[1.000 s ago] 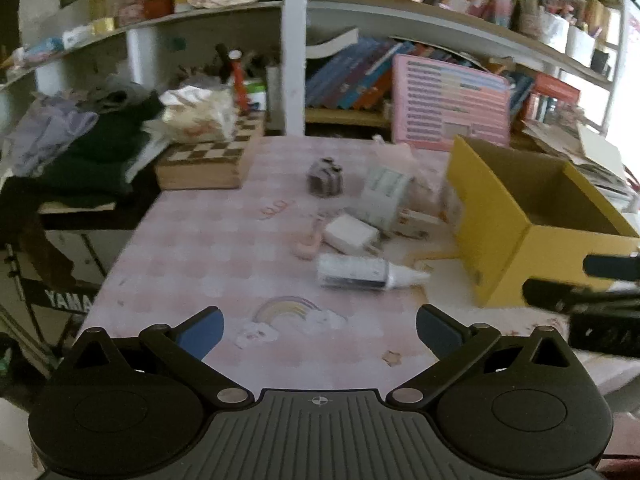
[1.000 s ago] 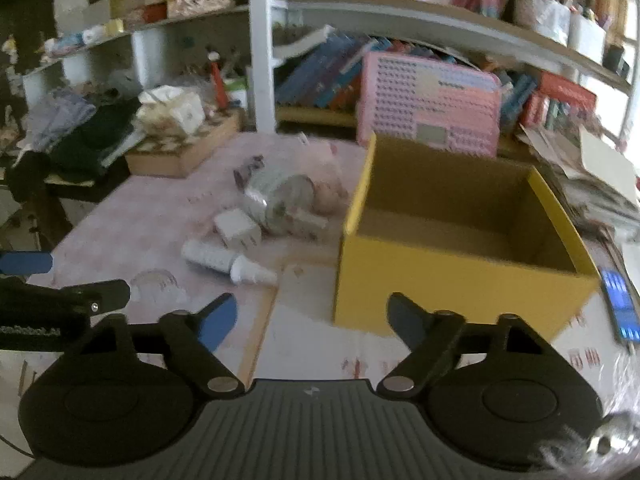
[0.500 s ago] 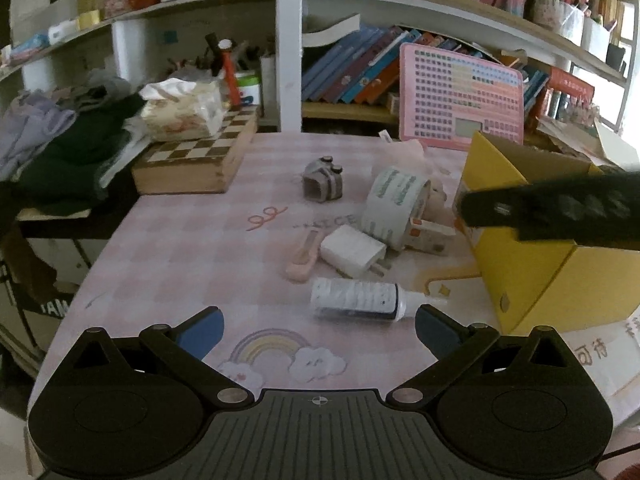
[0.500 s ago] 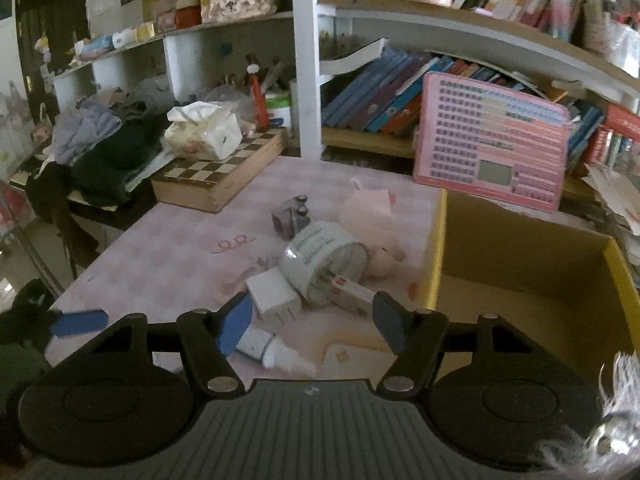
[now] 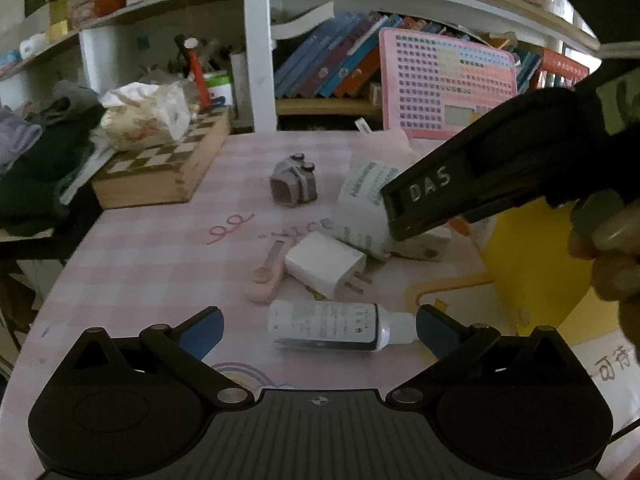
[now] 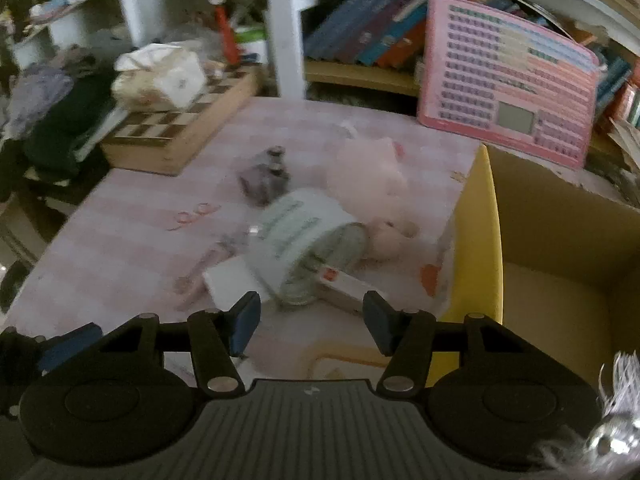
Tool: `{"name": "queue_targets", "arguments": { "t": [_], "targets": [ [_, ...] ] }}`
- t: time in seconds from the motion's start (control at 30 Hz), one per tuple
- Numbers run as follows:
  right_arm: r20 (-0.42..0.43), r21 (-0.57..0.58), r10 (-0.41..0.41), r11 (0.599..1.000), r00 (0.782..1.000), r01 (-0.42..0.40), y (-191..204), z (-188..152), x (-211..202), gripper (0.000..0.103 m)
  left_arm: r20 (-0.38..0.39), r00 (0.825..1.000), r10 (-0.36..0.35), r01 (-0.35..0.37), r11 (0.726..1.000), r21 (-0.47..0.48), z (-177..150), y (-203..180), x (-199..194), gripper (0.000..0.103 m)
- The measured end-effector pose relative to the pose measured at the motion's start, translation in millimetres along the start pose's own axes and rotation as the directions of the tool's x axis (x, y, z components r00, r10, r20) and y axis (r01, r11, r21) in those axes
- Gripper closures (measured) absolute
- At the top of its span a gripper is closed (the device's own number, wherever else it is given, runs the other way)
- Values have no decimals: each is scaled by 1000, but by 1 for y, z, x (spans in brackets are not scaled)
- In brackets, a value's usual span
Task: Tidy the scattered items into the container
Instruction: 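Reach the right gripper to the small white box with red logo and grasp it, then grasp the white spray bottle with dark label with the left gripper while the right holds the box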
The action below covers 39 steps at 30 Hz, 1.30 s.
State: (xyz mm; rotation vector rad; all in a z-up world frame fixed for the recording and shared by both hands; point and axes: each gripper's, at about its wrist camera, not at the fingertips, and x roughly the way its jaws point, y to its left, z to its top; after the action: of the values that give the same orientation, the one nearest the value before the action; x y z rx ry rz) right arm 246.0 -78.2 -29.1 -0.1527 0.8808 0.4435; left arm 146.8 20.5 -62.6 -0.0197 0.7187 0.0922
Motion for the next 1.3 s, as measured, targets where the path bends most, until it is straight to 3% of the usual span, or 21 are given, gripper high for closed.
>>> {"name": "queue_targets", "arguments": {
  "t": [0.2,0.3,0.53,0.9,1.0,1.1,1.23,1.3],
  "targets": [
    [-33,16,-32,999,999,33,-24,-3,7,40,-12,1000,6,-6,1000,-9,1,-8,16,0],
    [-49,47,6,999,999,-4,-32,-2,14,34,-21,1000,22,-23,1000,-12,0,-10,26,0],
    [-94,54,0,999,996,5,-27,7,39,35,-19,1000,20,-21,999,-30,3,-11,39,0],
    [-153,212,-8,976,988,41,-40,16,74,34,-32,998,-57,52,989,-138,4,4,53,1],
    [-156,223,-8,974,988,44,-42,15,77,36,-37,995,-90,83,982,-169,5,9,56,3],
    [-141,210,-11,977,990,40,-40,15,75,51,-38,993,-113,104,976,-190,4,12,57,6],
    [-137,212,-17,976,990,46,-40,13,71,51,-42,992,-120,110,977,-182,4,12,55,8],
    [-128,212,-24,976,991,51,-40,11,66,51,-39,994,-105,96,978,-184,5,14,51,24]
  ]
}}
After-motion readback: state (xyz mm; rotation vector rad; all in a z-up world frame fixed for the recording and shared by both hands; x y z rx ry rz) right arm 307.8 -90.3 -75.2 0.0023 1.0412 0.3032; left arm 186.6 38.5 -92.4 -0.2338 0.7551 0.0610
